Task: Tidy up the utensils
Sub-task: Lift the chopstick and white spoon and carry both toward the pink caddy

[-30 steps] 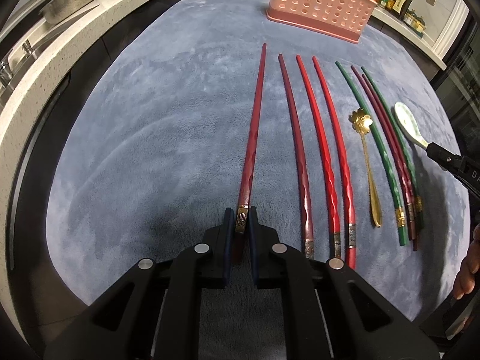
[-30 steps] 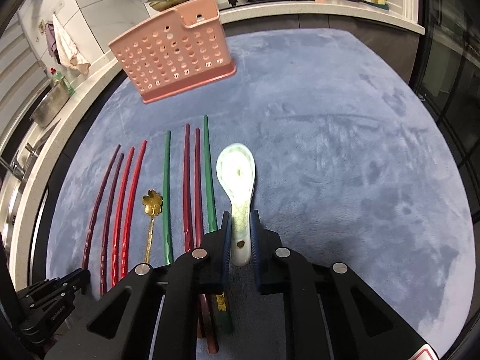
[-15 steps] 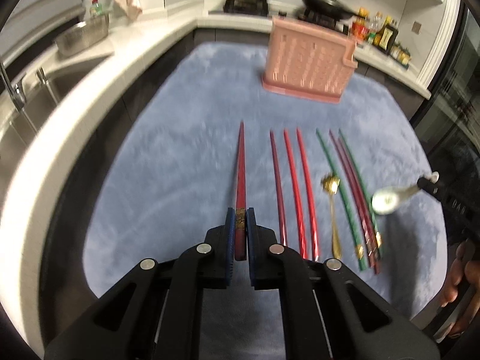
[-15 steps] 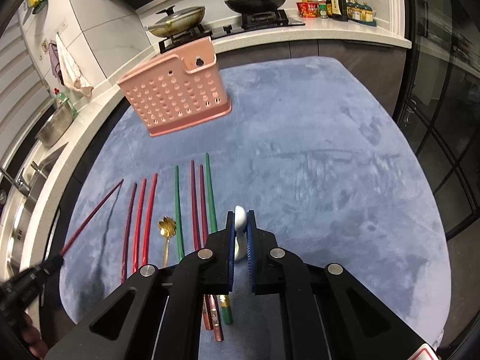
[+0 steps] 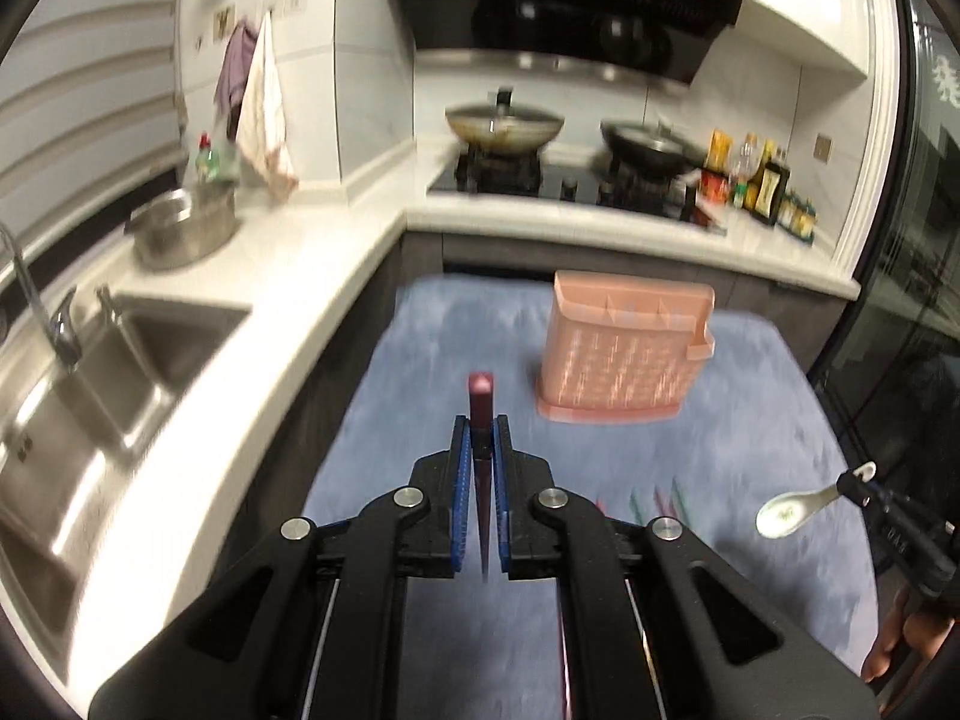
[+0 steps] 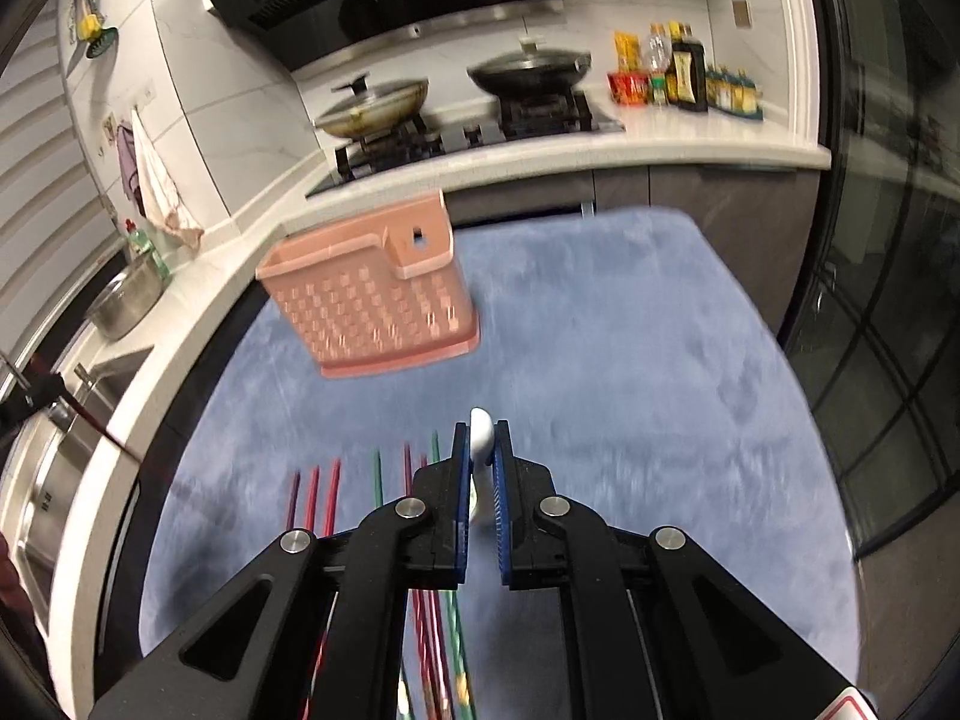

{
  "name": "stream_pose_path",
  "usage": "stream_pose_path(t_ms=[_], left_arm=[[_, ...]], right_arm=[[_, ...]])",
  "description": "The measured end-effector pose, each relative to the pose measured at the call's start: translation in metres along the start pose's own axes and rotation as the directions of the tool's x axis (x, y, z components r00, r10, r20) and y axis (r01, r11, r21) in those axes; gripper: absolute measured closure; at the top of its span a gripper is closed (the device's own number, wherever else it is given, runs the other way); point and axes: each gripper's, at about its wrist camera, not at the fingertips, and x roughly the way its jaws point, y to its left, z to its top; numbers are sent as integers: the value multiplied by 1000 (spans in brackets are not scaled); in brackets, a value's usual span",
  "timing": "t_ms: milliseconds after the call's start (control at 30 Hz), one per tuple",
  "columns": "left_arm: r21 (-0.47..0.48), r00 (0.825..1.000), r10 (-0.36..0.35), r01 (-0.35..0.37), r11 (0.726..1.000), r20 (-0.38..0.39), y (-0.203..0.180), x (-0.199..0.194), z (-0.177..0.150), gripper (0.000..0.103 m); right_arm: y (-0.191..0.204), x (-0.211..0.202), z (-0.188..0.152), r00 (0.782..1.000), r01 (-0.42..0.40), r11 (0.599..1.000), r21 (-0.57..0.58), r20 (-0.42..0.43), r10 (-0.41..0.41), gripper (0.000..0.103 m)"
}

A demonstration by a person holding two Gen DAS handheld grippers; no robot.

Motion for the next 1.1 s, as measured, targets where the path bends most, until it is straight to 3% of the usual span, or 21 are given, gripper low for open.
stream_pose_path(t_ms=[233, 433, 600, 733, 1100], left_arm=[[-14, 989, -55, 57, 998, 137, -7, -15, 75, 96], [-5, 962, -99, 103, 995, 253, -26, -22, 137, 96], [-3, 942, -118, 125, 992, 314, -44, -11, 171, 96], [-16, 940, -110, 121, 993, 322, -50, 13, 181, 96], [-45, 978, -102, 112, 993, 183, -54, 101, 160, 96]], right_arm=[[6, 7, 69, 995, -50, 999, -2, 83, 50, 96], [25, 25, 129, 988, -63, 997, -46, 138, 69, 96], [37, 60, 155, 990, -63, 996, -64, 122, 71, 96], [40, 88, 162, 994, -50, 996, -72, 93, 56, 96], [39, 153, 149, 999, -40, 997, -73, -14, 39, 96]])
